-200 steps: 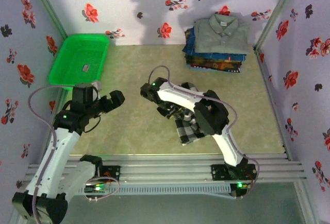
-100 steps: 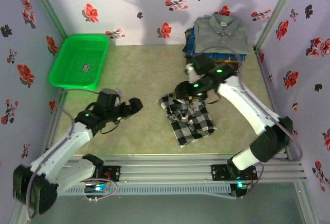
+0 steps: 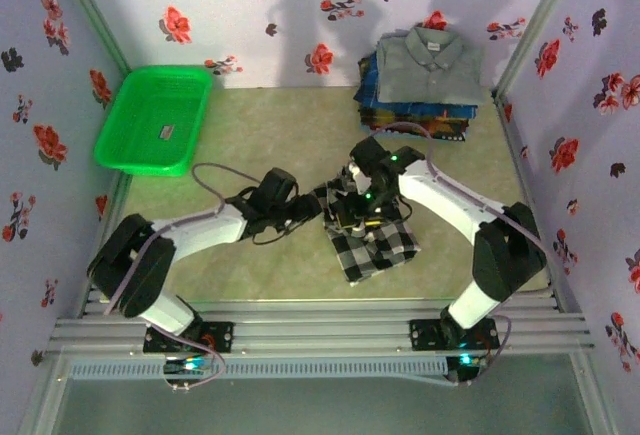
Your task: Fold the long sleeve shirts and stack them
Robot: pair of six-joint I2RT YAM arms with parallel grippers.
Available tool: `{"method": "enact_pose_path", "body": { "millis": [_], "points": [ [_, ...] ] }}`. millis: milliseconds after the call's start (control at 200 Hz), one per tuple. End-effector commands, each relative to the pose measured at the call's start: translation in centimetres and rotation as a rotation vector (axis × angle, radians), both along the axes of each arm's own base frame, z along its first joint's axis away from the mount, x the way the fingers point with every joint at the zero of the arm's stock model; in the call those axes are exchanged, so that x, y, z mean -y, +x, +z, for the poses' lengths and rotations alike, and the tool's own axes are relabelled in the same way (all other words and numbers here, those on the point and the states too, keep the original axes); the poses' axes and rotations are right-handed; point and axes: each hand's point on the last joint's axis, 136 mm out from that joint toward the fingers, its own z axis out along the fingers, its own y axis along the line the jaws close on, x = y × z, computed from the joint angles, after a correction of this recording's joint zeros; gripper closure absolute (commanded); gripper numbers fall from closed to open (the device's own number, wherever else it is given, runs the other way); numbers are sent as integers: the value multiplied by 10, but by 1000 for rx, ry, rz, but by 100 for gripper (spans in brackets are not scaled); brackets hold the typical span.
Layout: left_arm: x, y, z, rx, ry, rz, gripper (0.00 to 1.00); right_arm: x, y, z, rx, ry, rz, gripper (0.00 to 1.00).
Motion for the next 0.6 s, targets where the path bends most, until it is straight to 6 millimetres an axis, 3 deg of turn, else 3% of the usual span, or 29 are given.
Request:
{"method": "enact_pose_path", "body": {
  "millis": [0, 75, 195, 335, 480, 595],
  "points": [
    [10, 24, 0, 10, -19, 17, 44, 6, 0, -18, 20, -88, 35, 39],
    [12, 31, -14, -19, -2, 11, 48, 4, -3, -26, 16, -112, 48, 40],
    [14, 42, -33, -58, 27, 6, 55, 11, 0, -37, 29, -192, 47, 51],
    [8, 49, -53, -96, 58, 22, 64, 15, 3, -43, 60, -253, 48, 74],
    [10, 54, -64, -113, 61, 14, 67, 8, -3, -40, 88, -255, 68, 98],
    [9, 56, -69, -122, 67, 16, 70, -7, -18, -28, 100, -206, 100, 100]
  ]
}}
